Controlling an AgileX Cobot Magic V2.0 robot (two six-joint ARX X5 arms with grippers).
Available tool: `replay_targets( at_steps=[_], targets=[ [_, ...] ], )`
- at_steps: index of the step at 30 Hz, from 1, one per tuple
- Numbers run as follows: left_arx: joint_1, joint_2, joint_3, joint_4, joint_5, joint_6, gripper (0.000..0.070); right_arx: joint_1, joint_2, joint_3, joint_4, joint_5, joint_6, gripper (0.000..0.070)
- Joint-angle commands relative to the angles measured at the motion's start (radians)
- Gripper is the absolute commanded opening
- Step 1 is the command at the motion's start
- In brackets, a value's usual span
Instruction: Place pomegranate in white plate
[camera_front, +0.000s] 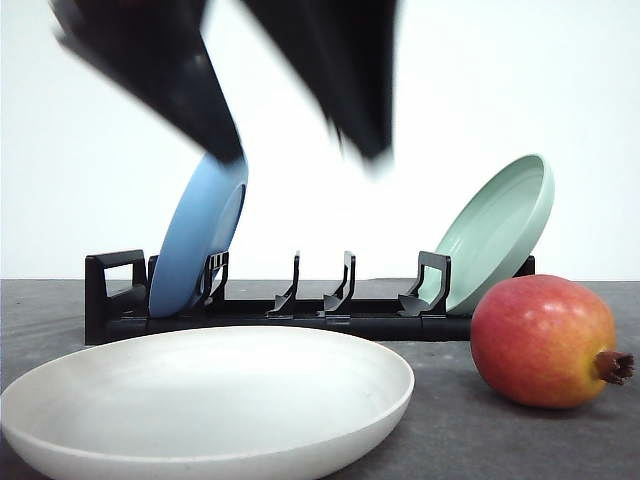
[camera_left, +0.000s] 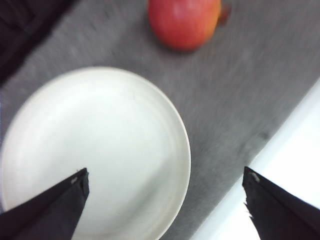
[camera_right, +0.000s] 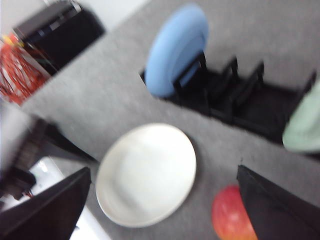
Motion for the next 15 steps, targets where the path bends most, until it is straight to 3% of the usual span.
replay_targets(
  at_steps=[1, 10, 13, 15],
  targets=[
    [-0.016, -0.045, 0.011, -0.003, -0.001, -0.016, 0.0597, 0.013, 0.036, 0.017, -0.014, 0.017, 0.009, 0.0596],
    [-0.017, -0.305, 0.011, -0.043, -0.001, -0.01, 0.0596, 0.068, 0.25, 0.017, -0.041, 0.056, 0.001, 0.064],
    [-0.017, -0.366, 0.008, -0.083, -0.001, -0.009, 0.0596, 0.091, 0.326, 0.017, -0.042, 0.117, -0.008, 0.0699],
    [-0.017, -0.406, -0.003, -0.095, -0.001, -0.015, 0.0596, 0.108, 0.373, 0.017, -0.04, 0.167, -0.014, 0.07]
  ],
)
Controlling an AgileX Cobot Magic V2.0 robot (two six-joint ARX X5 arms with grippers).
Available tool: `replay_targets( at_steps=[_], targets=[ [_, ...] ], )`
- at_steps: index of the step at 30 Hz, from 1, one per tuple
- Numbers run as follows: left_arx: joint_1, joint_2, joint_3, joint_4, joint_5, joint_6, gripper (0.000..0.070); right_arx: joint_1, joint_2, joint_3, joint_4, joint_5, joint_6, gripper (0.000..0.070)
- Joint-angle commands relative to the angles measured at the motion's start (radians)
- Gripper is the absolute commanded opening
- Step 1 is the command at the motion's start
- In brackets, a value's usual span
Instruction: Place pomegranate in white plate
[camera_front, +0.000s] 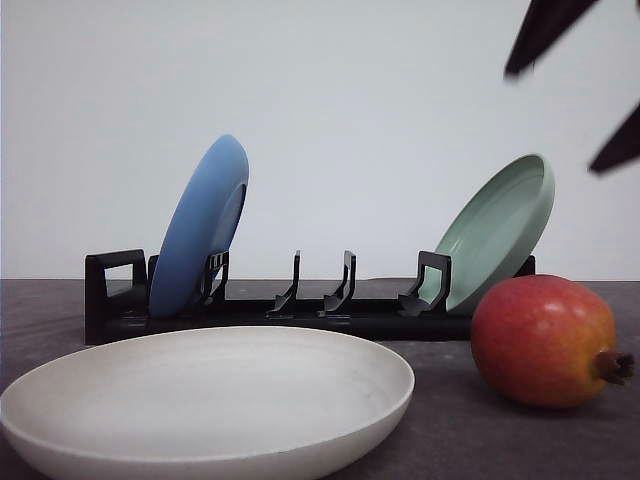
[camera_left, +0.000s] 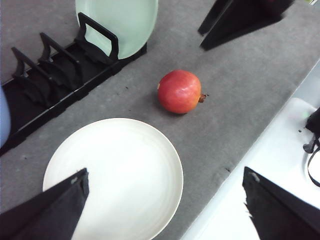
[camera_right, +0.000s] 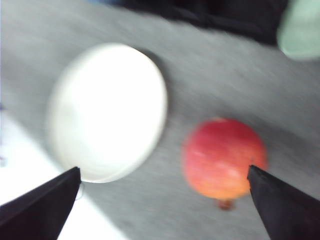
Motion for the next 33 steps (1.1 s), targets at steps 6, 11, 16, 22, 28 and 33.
replay_targets(
  at_steps=[6, 11, 16, 22, 28, 33],
  targets=[
    [-0.017, -0.117, -0.053, 0.004, -0.001, -0.061, 0.0593, 0.052, 0.147, 0.017, 0.019, 0.145, -0.038, 0.07],
    [-0.017, -0.197, -0.091, -0.009, -0.001, -0.096, 0.0593, 0.085, 0.249, 0.017, 0.051, 0.206, -0.054, 0.07],
    [-0.017, -0.26, -0.122, -0.015, -0.002, -0.116, 0.0593, 0.102, 0.347, 0.017, 0.096, 0.206, -0.07, 0.07],
    [-0.017, -0.285, -0.122, -0.018, -0.002, -0.119, 0.0593, 0.11, 0.441, 0.017, 0.103, 0.205, -0.071, 0.07],
    [-0.017, -0.286, -0.122, -0.016, -0.002, -0.12, 0.0593, 0.118, 0.475, 0.017, 0.093, 0.205, -0.07, 0.0595],
    [-0.017, -0.286, -0.122, -0.011, -0.002, -0.122, 0.0593, 0.129, 0.475, 0.028, 0.084, 0.205, -0.059, 0.0483]
  ],
)
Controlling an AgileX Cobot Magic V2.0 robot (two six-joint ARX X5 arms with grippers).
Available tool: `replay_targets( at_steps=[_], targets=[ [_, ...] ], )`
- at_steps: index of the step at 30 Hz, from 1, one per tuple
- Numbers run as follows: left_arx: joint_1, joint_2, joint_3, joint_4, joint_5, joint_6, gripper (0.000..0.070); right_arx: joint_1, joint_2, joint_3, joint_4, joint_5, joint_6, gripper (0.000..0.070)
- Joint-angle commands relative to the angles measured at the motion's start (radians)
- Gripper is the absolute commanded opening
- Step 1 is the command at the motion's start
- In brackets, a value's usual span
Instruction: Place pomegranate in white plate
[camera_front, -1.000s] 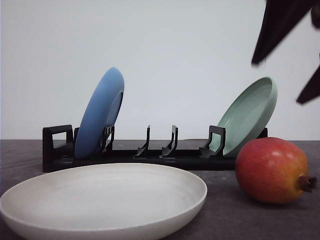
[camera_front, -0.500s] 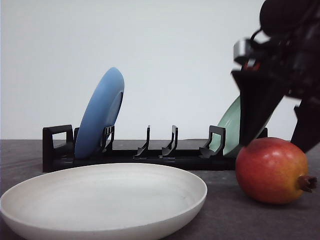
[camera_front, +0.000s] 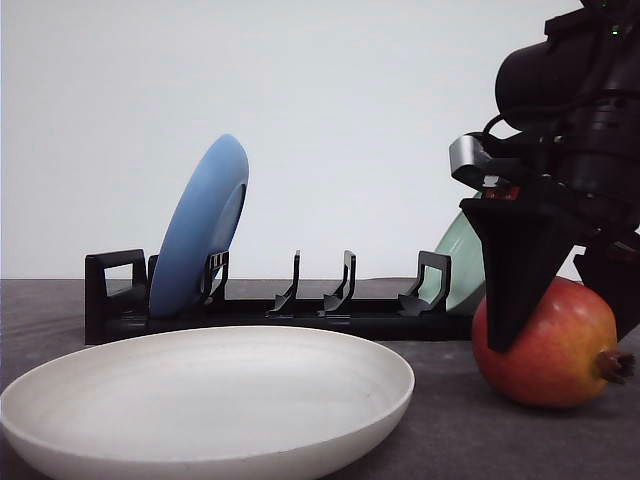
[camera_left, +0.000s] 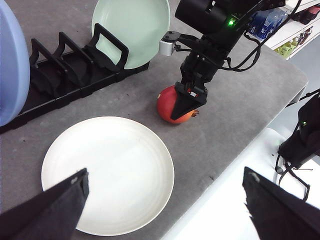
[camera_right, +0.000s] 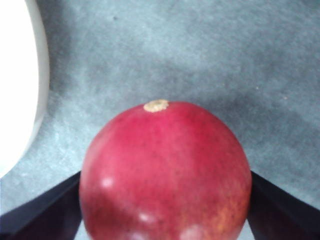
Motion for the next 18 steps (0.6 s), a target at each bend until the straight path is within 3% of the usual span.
replay_targets(
  at_steps=[1, 6, 11, 18],
  targets=[
    [-0.017, 0.004, 0.005, 0.018, -0.002, -0.003, 0.0593, 0.009, 0.016, 0.03, -0.005, 0.002, 0.009, 0.0483],
    [-0.017, 0.004, 0.005, 0.018, -0.002, 0.0, 0.0593, 0.068, 0.016, 0.116, -0.054, 0.002, 0.057, 0.0483],
    [-0.017, 0.004, 0.005, 0.018, -0.002, 0.0, 0.0593, 0.194, 0.018, 0.227, -0.069, 0.001, 0.1, 0.0484],
    [-0.017, 0.005, 0.005, 0.021, -0.002, -0.001, 0.0593, 0.372, 0.051, 0.273, 0.099, 0.001, 0.175, 0.0484]
  ],
)
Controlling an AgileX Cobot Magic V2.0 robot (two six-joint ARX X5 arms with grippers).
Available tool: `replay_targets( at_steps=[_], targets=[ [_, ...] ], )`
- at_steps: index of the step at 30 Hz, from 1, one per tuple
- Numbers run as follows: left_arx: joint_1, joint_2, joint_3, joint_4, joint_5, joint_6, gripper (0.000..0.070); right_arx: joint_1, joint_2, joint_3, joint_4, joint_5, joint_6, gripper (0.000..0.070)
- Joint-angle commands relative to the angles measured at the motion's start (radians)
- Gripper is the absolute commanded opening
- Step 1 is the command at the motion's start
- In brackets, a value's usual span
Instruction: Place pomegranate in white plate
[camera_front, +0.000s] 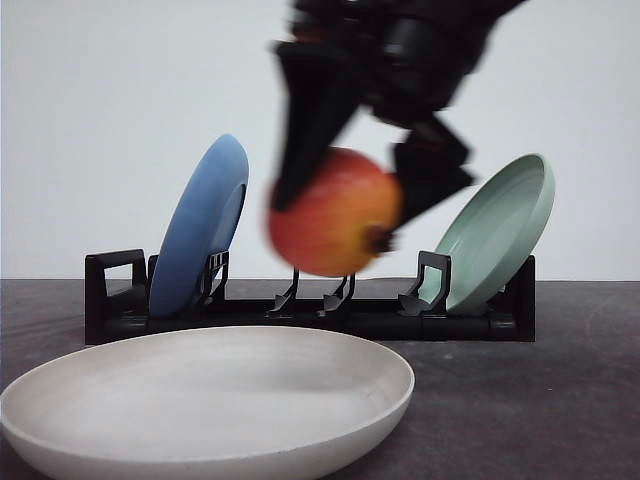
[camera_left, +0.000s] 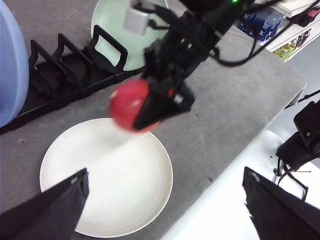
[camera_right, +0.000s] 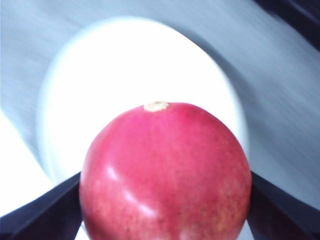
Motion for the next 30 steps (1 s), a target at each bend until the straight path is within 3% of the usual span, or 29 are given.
replay_targets(
  at_steps=[1, 9, 22, 30],
  targets=[
    [-0.017, 0.005, 0.005, 0.017, -0.002, -0.001, 0.0593, 0.034, 0.033, 0.017, 0.041, -0.004, 0.051, 0.0485],
    [-0.017, 0.005, 0.005, 0.018, -0.002, -0.005, 0.0593, 0.105, 0.147, 0.017, 0.086, -0.009, 0.063, 0.0485],
    [-0.017, 0.005, 0.005, 0.018, -0.002, -0.004, 0.0593, 0.121, 0.23, 0.017, 0.086, -0.01, 0.062, 0.0492],
    [-0.017, 0.005, 0.005, 0.018, -0.002, -0.004, 0.0593, 0.121, 0.23, 0.017, 0.086, -0.01, 0.062, 0.0695]
  ],
)
